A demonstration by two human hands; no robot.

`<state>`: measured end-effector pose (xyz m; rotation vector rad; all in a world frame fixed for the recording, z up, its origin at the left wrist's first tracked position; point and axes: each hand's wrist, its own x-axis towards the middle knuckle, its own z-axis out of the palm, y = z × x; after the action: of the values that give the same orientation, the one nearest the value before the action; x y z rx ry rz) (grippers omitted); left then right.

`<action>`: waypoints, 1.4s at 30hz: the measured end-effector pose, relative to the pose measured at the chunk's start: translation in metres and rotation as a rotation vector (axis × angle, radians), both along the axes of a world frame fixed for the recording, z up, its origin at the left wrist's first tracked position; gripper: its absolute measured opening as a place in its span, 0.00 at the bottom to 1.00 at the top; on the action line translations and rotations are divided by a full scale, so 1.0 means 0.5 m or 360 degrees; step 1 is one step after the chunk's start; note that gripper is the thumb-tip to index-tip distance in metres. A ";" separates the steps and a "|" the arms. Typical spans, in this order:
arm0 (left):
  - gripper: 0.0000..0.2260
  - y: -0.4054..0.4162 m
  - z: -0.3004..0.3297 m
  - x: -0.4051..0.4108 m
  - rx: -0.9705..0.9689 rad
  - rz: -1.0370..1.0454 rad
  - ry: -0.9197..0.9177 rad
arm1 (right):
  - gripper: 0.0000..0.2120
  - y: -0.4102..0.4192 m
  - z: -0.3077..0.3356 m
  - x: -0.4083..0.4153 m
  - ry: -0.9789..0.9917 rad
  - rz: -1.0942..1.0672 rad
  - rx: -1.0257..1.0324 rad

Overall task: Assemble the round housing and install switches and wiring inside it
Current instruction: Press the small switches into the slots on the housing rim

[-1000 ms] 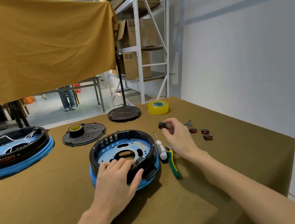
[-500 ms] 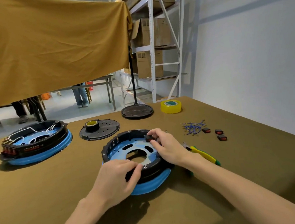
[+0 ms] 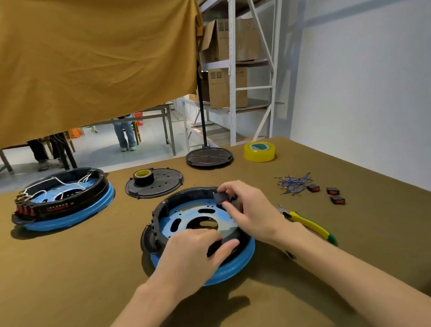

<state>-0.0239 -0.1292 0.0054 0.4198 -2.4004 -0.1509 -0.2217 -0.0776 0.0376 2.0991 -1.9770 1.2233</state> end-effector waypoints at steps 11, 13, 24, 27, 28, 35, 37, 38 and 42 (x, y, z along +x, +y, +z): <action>0.28 -0.037 -0.007 0.033 -0.0200 0.0016 0.0057 | 0.15 -0.001 -0.025 0.006 -0.0161 0.0092 0.0025; 0.27 -0.024 -0.005 0.016 -0.0170 -0.0022 -0.0044 | 0.16 -0.009 0.001 -0.026 -0.0162 0.0053 0.0138; 0.26 -0.054 -0.009 0.030 -0.0057 0.0074 0.0182 | 0.16 -0.005 0.007 0.053 -0.0651 0.0270 -0.0033; 0.24 -0.029 -0.010 0.012 0.0068 0.0048 0.0214 | 0.17 -0.008 -0.003 0.062 -0.0843 0.0220 -0.0195; 0.21 -0.029 -0.009 0.017 0.0165 0.0011 0.0244 | 0.16 -0.008 -0.010 0.060 -0.0883 0.0187 -0.0268; 0.15 -0.078 -0.012 0.095 0.0087 0.0044 0.0117 | 0.13 -0.019 -0.056 0.043 -0.0712 -0.0028 -0.0352; 0.16 -0.076 -0.013 0.090 0.0099 0.0046 0.0131 | 0.13 -0.020 -0.058 0.041 -0.0636 -0.0044 -0.0357; 0.17 -0.073 -0.013 0.084 0.0102 0.0039 0.0138 | 0.13 -0.019 -0.058 0.040 -0.0617 -0.0051 -0.0371; 0.20 -0.048 -0.015 0.058 0.0053 0.0067 0.0152 | 0.11 -0.003 -0.058 0.042 -0.0563 -0.0029 -0.0446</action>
<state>0.0053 -0.1534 -0.0022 0.4677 -2.2963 -0.1879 -0.2006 -0.0791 0.0086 1.8278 -1.7945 1.8518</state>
